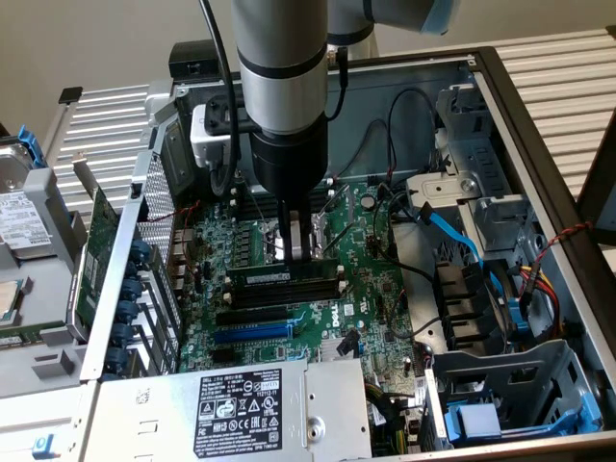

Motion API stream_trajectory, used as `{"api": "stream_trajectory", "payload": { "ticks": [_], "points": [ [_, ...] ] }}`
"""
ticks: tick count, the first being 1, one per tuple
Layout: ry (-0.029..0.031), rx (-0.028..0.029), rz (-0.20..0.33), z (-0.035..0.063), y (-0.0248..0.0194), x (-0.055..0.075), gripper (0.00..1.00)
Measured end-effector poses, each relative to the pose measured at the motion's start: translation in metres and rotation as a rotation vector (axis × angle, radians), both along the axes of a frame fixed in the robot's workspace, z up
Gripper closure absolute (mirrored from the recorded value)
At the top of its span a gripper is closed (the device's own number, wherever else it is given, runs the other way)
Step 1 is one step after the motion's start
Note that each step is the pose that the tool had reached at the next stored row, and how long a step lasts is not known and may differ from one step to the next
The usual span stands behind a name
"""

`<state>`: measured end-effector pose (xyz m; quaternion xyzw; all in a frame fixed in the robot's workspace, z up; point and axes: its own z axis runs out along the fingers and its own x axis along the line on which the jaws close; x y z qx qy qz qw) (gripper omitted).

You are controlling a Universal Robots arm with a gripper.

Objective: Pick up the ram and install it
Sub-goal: 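Insert the ram into the slot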

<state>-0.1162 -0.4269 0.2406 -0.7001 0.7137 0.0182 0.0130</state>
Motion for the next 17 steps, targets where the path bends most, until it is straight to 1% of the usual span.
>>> {"api": "stream_trajectory", "payload": {
  "ticks": [3,8,17],
  "points": [
    [-0.0016,0.0001,0.0,-0.0005,0.0,-0.0002,0.87],
    [-0.0088,0.0003,-0.001,-0.0011,0.0001,-0.0012,0.87],
    [-0.0094,0.0004,-0.007,-0.0038,0.0001,-0.0018,0.87]
  ]
}}
